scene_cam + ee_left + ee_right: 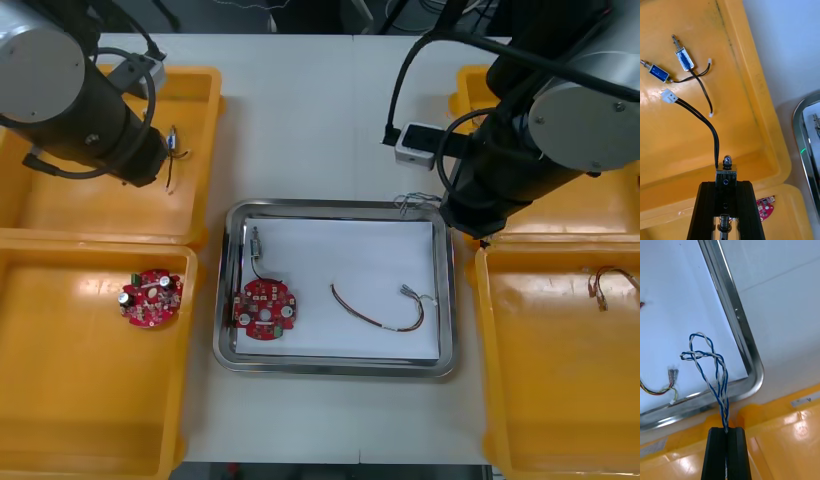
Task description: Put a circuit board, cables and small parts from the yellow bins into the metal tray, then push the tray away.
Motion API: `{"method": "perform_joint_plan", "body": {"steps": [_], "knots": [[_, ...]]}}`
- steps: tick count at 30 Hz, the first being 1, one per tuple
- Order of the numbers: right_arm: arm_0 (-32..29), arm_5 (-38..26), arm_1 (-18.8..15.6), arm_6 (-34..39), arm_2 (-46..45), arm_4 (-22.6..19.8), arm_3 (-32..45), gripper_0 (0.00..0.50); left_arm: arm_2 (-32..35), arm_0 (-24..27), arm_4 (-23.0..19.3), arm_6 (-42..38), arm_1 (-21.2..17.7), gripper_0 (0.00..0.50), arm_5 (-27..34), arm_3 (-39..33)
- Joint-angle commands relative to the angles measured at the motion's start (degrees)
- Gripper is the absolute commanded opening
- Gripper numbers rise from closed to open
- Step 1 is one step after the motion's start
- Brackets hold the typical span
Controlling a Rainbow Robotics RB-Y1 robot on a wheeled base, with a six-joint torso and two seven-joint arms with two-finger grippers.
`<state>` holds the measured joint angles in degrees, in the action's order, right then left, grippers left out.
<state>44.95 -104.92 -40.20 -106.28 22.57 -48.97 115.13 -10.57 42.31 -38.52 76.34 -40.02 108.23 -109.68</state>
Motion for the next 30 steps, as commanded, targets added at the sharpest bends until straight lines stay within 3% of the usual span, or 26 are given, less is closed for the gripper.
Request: {"method": "perform_joint_plan", "body": {"steps": [1,7,11,21,30], "knots": [[0.1,3.4,2.8,-1.7,3.4,2.1,-0.3,0.000,2.0,-0.2,2.2,-5.8,3.0,0.000,1.5,-2.3],[0.1,7.8,7.1,-3.1,4.8,3.7,-5.3,0.000,2.0,-0.2,5.0,-6.6,5.6,0.000,1.8,-2.3],[0.1,10.3,9.2,-3.6,8.0,7.9,-7.0,0.000,2.0,-0.2,5.1,-7.3,6.0,0.000,1.8,-2.5],[0.1,20.2,9.4,-4.9,17.2,12.2,-12.9,0.000,2.0,-0.3,4.9,-8.1,6.0,0.000,1.8,-3.0],[0.1,24.2,9.4,-5.0,21.1,15.0,-15.6,0.000,2.1,-0.4,4.7,-8.7,6.0,0.000,1.8,-3.3]]}}
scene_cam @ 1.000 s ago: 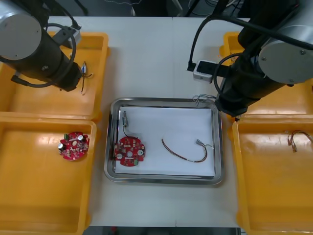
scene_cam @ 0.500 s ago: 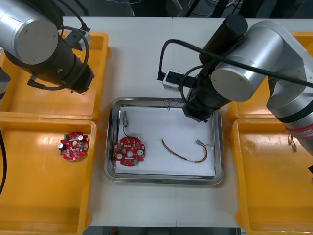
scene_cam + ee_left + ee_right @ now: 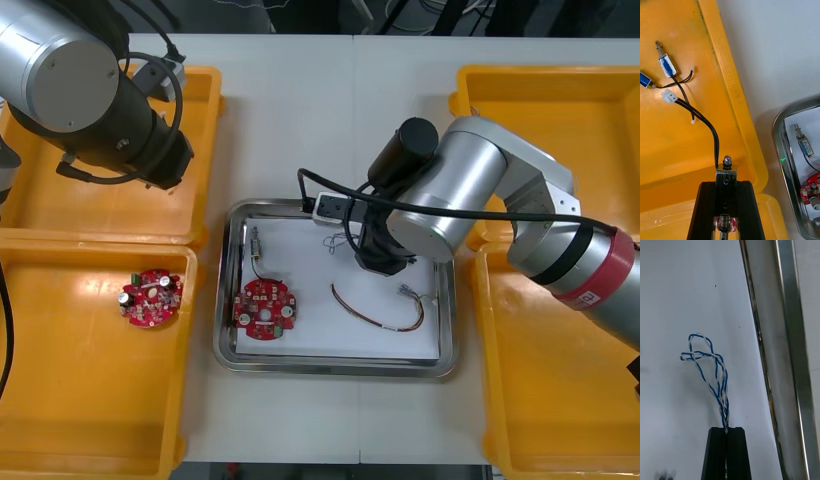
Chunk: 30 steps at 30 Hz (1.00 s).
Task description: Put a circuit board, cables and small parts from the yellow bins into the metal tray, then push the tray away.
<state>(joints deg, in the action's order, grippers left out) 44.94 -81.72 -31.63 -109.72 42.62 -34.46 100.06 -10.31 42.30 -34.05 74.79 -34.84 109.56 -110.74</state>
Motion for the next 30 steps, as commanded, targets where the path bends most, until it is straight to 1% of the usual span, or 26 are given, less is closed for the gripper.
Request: {"method": "perform_joint_plan", "body": {"steps": [1,3,4,5,6,7,8,9,14,18,23,26,30], "knots": [[0.0,1.0,1.0,-1.6,1.1,0.5,-0.9,0.000,1.9,-0.4,0.3,-7.2,0.8,0.000,0.4,-2.2],[0.1,1.0,1.0,-1.7,1.1,0.5,-1.1,0.000,1.9,-0.4,0.4,-7.3,0.9,0.000,0.4,-2.2],[0.0,1.0,1.0,-1.8,1.2,0.9,-1.1,0.016,1.9,-0.4,0.4,-7.2,0.8,0.000,0.4,-2.2],[0.1,1.0,0.9,-1.7,1.2,1.0,-1.1,0.044,1.9,-0.4,0.4,-7.2,0.8,0.000,0.4,-2.2],[0.1,1.0,0.9,-1.7,1.3,1.3,-1.1,0.203,1.9,-0.3,0.4,-7.2,0.8,0.000,0.4,-2.2],[0.0,1.0,0.9,-1.8,1.4,1.8,-1.1,0.333,2.0,-0.4,0.3,-7.3,0.8,0.000,0.4,-2.2],[0.1,1.0,0.9,-1.5,1.4,1.9,-1.1,0.392,2.0,-0.4,0.3,-7.4,0.8,0.000,0.4,-2.2],[0.0,1.0,0.8,-1.5,1.4,1.9,-1.1,0.496,2.0,-0.4,0.3,-7.4,0.8,0.000,0.4,-2.2],[0.1,1.0,0.7,-1.5,1.3,2.0,-1.1,0.500,2.0,-0.4,0.3,-7.6,0.8,0.000,0.4,-2.2],[0.1,-0.6,0.7,-1.5,0.1,2.0,-0.7,0.500,2.0,-0.4,0.2,-7.9,0.9,0.000,0.4,-2.4],[0.1,-6.5,1.6,-1.4,-3.6,2.0,1.1,0.500,2.0,-0.4,0.0,-8.1,0.8,0.000,0.4,-2.4],[0.3,-11.0,2.7,-1.0,-6.3,1.9,2.5,0.500,2.0,-0.4,-0.1,-8.3,0.8,0.000,0.4,-2.4],[0.5,-18.1,4.2,-0.3,-11.1,0.5,4.9,0.500,2.0,-0.4,-0.1,-8.6,0.8,0.000,0.4,-2.4]]}}
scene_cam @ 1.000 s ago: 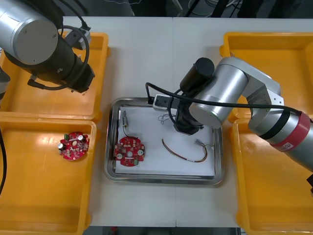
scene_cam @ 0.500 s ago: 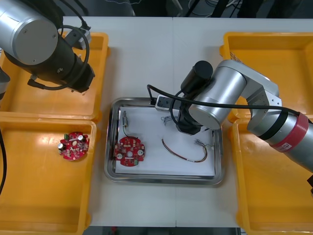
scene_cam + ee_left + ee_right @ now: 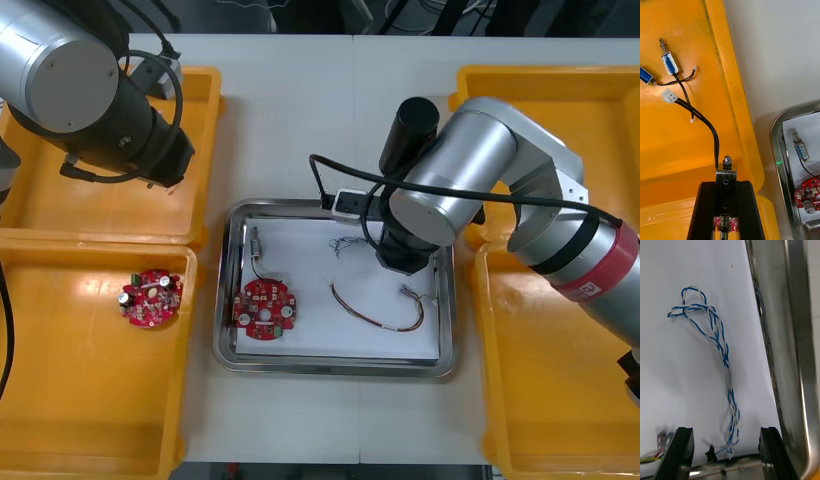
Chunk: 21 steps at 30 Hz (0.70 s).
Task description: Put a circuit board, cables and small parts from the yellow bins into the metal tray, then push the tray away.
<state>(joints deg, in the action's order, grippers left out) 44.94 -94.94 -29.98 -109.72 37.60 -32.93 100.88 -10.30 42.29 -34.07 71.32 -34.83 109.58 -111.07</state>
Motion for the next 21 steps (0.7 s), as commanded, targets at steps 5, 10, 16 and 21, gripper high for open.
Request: {"method": "perform_joint_plan", "body": {"steps": [5,10,16,21], "knots": [[0.5,-14.4,3.8,0.7,-11.6,-1.5,8.8,0.500,2.0,-0.4,-0.1,-5.2,0.8,0.000,0.4,-2.0],[0.4,-15.1,3.3,1.8,-15.2,-1.5,14.6,0.500,2.0,-0.4,-0.3,-5.6,0.8,0.000,0.4,-2.0],[0.3,-15.1,0.4,3.3,-17.5,-2.5,21.0,0.500,1.9,-0.4,-0.6,-6.6,0.8,0.000,0.4,-3.0],[-1.3,-15.1,-3.5,4.5,-20.1,-4.3,24.1,0.500,1.9,-0.3,-0.6,-9.4,2.0,0.000,0.4,-4.1]]}}
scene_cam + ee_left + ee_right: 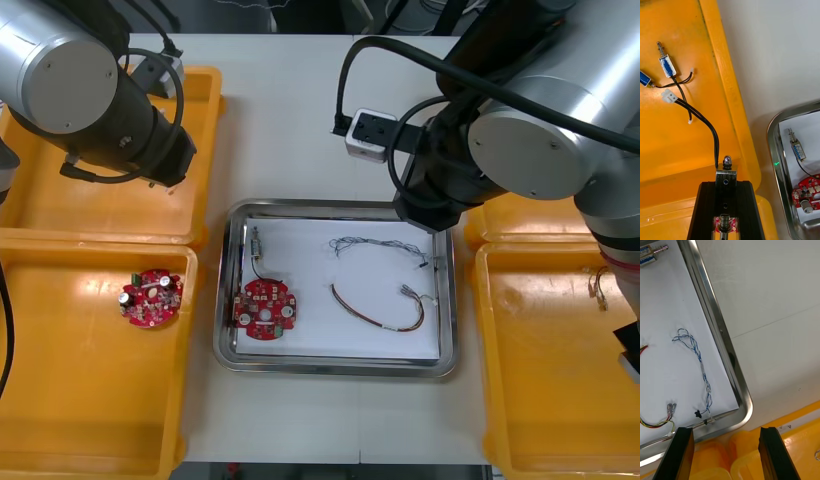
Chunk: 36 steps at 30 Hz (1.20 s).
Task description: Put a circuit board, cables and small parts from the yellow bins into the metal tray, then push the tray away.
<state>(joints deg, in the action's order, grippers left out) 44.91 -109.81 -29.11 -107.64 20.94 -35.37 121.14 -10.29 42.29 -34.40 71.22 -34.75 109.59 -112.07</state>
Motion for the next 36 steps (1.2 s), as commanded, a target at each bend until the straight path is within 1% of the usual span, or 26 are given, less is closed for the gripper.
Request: {"method": "perform_joint_plan", "body": {"steps": [1,3,5,6,8,11,15,17,21,26,31,36], "knots": [[-1.8,-0.2,-5.4,2.7,-4.7,-2.5,4.4,0.500,1.4,-0.3,0.0,-10.7,2.1,0.000,0.4,-3.5],[-3.0,-0.2,-7.3,3.0,-6.8,-4.1,5.1,0.500,0.2,-0.2,0.6,-12.4,2.2,0.000,0.4,-4.4],[-4.2,-0.2,-9.6,3.5,-10.0,-7.0,5.5,0.500,-1.4,-0.2,1.0,-14.5,2.5,0.000,0.4,-5.4],[-4.5,-0.2,-10.3,3.6,-10.8,-7.8,5.5,0.500,-1.8,-0.2,1.0,-15.0,2.5,0.000,0.4,-5.7],[-5.6,-0.2,-12.9,4.1,-14.0,-10.6,5.8,0.500,-3.4,-0.2,1.0,-17.2,2.6,0.000,0.4,-6.8],[-7.6,-0.2,-15.8,4.8,-17.9,-12.7,5.9,0.500,-6.0,-0.2,1.6,-20.1,2.9,0.000,0.4,-8.3],[-10.6,-0.2,-17.9,5.6,-23.3,-14.5,6.0,0.500,-10.2,0.3,2.6,-24.4,3.0,0.000,-0.2,-8.8],[-12.8,-0.2,-19.0,6.2,-27.4,-15.4,6.0,0.500,-13.7,1.0,3.7,-27.4,3.0,0.000,-1.4,-8.8],[-16.5,-0.2,-19.8,7.2,-33.8,-15.9,6.0,0.500,-18.4,1.3,4.9,-31.8,3.0,0.000,-4.2,-8.8],[-21.5,-0.2,-19.7,8.5,-40.7,-16.0,6.0,0.500,-23.0,1.3,6.9,-36.4,3.2,0.000,-7.8,-8.6],[-26.4,-0.2,-19.7,9.7,-45.3,-14.3,6.0,0.500,-27.7,1.3,9.1,-40.0,3.7,0.000,-11.5,-6.9],[-30.1,-0.2,-19.1,11.3,-47.5,-12.3,6.1,0.500,-32.3,1.2,13.1,-41.8,5.0,0.000,-16.8,-2.1]]}}
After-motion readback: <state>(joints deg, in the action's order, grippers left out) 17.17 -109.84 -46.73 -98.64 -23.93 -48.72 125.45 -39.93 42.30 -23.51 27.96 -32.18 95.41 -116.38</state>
